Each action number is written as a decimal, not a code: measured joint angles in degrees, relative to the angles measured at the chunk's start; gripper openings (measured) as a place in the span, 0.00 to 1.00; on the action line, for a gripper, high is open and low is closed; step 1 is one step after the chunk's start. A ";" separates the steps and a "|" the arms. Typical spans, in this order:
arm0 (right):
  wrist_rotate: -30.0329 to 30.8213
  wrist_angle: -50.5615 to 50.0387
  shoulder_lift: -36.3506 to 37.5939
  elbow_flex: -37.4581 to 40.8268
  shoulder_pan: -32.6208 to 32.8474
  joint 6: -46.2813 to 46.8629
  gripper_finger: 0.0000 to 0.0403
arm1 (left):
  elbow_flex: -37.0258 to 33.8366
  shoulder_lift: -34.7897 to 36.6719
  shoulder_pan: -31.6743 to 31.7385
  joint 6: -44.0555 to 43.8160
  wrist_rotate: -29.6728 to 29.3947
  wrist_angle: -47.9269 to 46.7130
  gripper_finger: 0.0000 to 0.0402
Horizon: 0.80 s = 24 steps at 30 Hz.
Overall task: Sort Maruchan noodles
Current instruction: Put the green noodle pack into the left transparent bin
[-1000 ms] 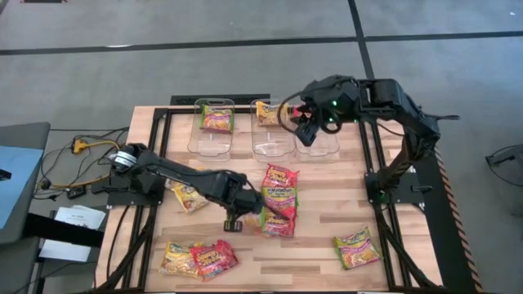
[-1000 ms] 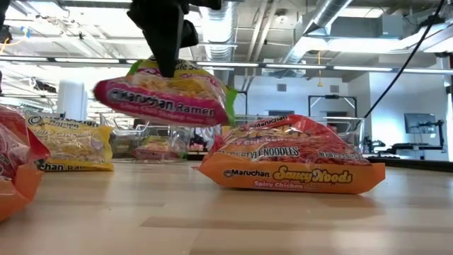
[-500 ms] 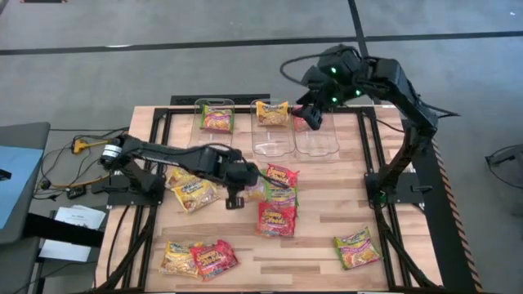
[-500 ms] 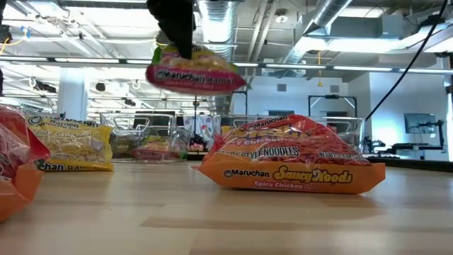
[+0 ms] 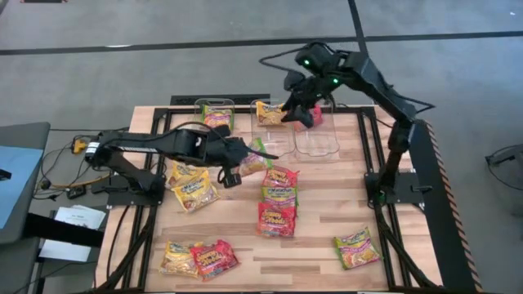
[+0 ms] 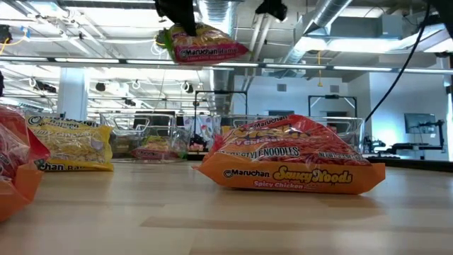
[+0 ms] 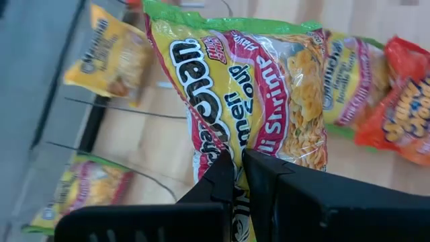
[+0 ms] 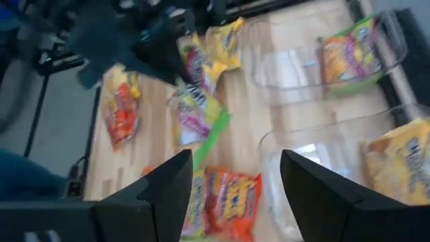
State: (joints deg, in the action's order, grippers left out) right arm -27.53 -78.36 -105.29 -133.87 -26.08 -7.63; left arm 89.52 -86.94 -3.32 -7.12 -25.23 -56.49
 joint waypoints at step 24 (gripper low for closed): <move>-2.70 7.19 -10.47 0.16 3.79 -6.50 0.57 | 0.00 0.42 0.21 0.92 -4.13 1.09 0.00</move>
State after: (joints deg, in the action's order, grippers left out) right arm -30.23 -71.17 -115.76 -133.71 -22.29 -14.13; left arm 89.52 -86.52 -3.11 -6.20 -29.36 -55.40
